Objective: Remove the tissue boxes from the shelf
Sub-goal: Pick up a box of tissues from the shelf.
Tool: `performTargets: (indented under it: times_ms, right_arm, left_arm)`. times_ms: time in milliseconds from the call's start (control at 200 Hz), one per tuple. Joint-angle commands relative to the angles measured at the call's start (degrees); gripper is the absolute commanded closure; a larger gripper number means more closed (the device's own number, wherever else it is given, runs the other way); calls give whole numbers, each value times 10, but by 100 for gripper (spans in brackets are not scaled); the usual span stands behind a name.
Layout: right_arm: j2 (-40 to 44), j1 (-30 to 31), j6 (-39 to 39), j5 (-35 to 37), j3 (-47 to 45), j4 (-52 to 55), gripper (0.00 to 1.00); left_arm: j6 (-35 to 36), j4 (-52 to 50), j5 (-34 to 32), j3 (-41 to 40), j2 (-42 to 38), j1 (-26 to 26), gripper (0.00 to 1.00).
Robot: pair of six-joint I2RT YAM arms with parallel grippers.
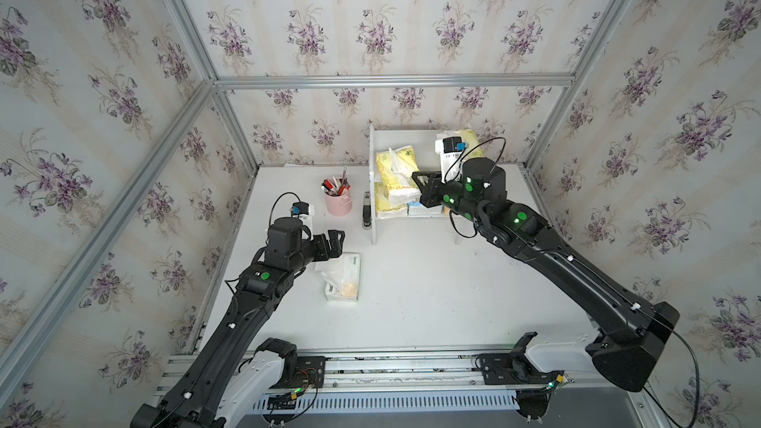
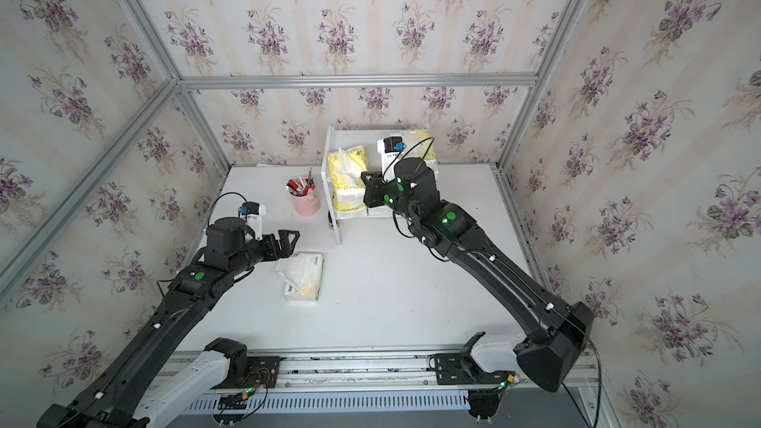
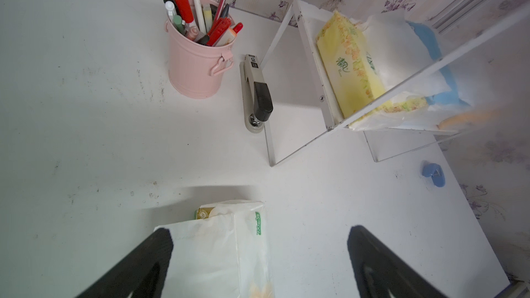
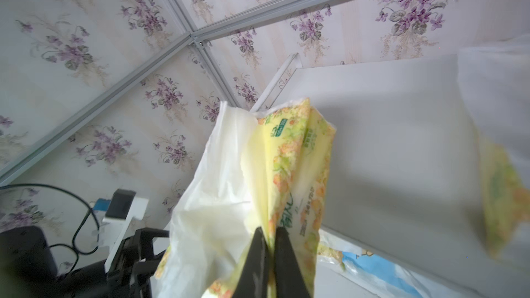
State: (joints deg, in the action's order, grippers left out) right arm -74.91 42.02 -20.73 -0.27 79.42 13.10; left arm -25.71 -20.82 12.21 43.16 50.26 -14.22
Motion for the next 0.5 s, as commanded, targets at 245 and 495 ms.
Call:
performTargets:
  times_ms: [245, 495]
  right_arm:
    - [158, 76, 10, -11, -187, -84, 100]
    - [219, 103, -102, -14, -333, -151, 100]
  left_arm:
    - [-17, 63, -32, 12, -21, 1, 1]
    - [-24, 57, -80, 18, -25, 1, 1]
